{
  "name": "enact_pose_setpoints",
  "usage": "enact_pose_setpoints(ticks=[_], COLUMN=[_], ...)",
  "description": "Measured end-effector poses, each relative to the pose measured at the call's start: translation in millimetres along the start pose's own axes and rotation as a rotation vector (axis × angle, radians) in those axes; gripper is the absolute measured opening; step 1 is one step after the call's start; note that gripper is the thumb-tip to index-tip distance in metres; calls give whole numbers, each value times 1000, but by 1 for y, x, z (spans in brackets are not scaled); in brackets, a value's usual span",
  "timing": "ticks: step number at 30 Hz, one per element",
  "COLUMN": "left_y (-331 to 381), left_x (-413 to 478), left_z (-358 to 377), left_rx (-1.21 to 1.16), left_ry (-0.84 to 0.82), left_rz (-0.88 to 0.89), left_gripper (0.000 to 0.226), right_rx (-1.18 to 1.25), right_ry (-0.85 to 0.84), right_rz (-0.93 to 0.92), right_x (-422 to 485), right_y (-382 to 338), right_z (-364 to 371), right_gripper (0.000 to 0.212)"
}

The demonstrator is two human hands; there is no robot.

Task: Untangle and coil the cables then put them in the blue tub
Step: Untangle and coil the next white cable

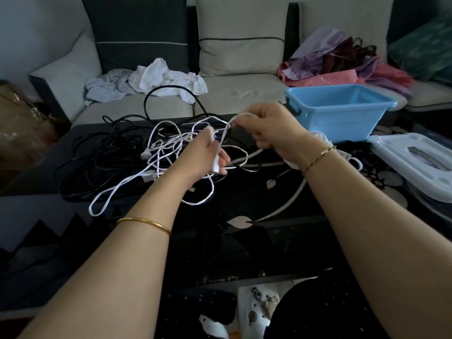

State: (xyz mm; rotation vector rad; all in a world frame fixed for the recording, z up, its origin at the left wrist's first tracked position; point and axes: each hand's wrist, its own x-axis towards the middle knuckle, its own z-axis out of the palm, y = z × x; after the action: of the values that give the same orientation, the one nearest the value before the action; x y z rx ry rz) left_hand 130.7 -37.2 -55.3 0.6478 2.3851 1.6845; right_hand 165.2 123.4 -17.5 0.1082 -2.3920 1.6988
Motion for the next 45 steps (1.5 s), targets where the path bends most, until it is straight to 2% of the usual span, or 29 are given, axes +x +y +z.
enact_pose_setpoints(ticks=[3, 8, 15, 17, 20, 21, 23, 25, 30, 32, 35, 39, 42, 43, 45], left_y=[16, 29, 27, 27, 29, 29, 24, 22, 25, 23, 17, 13, 20, 23, 25], left_x=[-3, -4, -3, 0, 6, 7, 10, 12, 16, 15, 12, 13, 13, 12, 11], left_z=[7, 6, -6, -7, -8, -8, -5, -3, -8, -8, -7, -3, 3, 4, 5], left_rx=[-196, -617, -1144, -1332, -1452, -1465, -1397, -1283, -1048, -819, -543, -166, 9, 33, 108], left_ry=[-55, -284, -537, -474, -229, -160, -19, 133, 387, 483, 578, 464, 332, 299, 239], left_rz=[-59, -153, -168, -140, -88, -86, -88, -81, -37, -21, 36, 146, 187, 177, 144], left_gripper=[27, 41, 39, 38, 20, 20, 30, 28, 25, 27, 28, 20, 15, 14, 14], right_rx=[-81, -97, 10, 92, 120, 99, 41, 27, 46, -82, -317, -123, 47, 19, -182], right_ry=[258, 356, 73, -26, -203, -249, -328, -415, -656, -676, -580, -321, -229, -199, -131], right_rz=[-50, -54, 111, 176, 227, 236, 248, 274, 385, 306, 151, 136, 152, 144, 89], right_x=[7, 4, -4, -7, -13, -13, -13, -12, -19, -20, -19, -15, -13, -12, -13], right_y=[9, 18, 29, 33, 37, 37, 31, 23, 8, 5, -4, -11, -14, -14, -13], right_z=[-1, -2, 14, 25, 40, 43, 47, 47, 38, 32, 23, 18, 12, 8, 1], right_gripper=[26, 16, 34, 32, 25, 23, 24, 23, 18, 16, 16, 16, 14, 13, 10])
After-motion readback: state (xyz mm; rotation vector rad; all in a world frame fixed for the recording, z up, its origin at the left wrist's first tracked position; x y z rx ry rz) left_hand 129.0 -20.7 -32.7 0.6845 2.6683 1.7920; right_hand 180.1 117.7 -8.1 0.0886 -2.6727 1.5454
